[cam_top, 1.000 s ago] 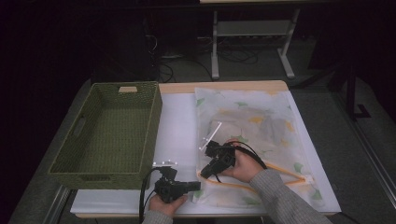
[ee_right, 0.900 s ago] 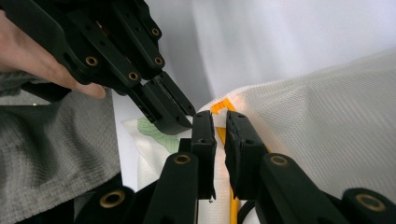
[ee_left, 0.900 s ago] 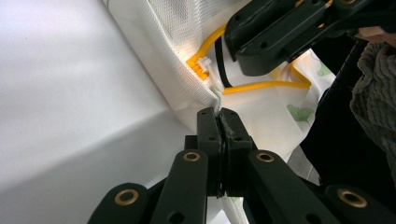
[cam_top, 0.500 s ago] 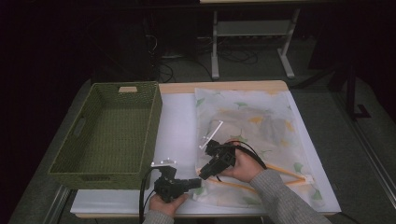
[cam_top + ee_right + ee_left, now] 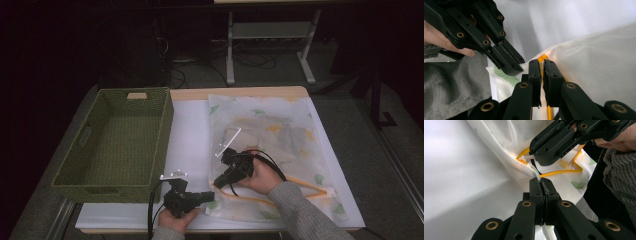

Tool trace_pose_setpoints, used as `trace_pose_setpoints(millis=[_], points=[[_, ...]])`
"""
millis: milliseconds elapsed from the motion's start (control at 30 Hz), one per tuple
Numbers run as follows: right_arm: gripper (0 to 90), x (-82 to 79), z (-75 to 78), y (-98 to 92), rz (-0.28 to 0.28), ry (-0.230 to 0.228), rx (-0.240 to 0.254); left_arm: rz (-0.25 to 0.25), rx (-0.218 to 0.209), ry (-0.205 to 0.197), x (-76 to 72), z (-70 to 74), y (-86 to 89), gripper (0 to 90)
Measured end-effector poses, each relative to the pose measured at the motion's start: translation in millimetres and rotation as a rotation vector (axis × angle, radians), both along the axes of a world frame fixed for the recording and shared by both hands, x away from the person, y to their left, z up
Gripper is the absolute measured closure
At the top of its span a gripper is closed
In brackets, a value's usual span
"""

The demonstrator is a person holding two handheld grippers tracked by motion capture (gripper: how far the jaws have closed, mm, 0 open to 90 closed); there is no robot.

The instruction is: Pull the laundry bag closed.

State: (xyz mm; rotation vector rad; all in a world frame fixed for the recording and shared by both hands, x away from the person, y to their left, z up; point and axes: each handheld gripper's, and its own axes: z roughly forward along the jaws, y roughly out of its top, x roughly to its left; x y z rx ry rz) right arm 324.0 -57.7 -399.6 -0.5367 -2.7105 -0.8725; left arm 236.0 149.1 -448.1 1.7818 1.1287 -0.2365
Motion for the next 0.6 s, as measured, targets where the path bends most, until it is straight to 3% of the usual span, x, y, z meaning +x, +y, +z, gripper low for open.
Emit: trace_pose_setpoints(millis=[267, 400, 533, 600], points=[[85.1, 2.7, -1.1, -2.2, -0.034, 0.010, -0.019, 0.001, -0.001, 0.002, -0.2, -0.6, -1.3, 88.2], [84.9, 3.9, -4.9, -1.2, -0.049, 0.012, -0.055, 0.004, -0.001, 0.004, -0.6, -1.6, 0.3, 88.2], [88.9, 2.1, -5.7, -1.0, -0.032, 0.008, -0.049, 0.008, -0.006, 0.017, 0.0, -3.1, 3.4, 87.8], [89.0, 0.9, -5.0, -0.7, -0.027, -0.004, -0.050, 0.006, -0.011, 0.036, 1.6, -3.3, 4.3, 82.8]])
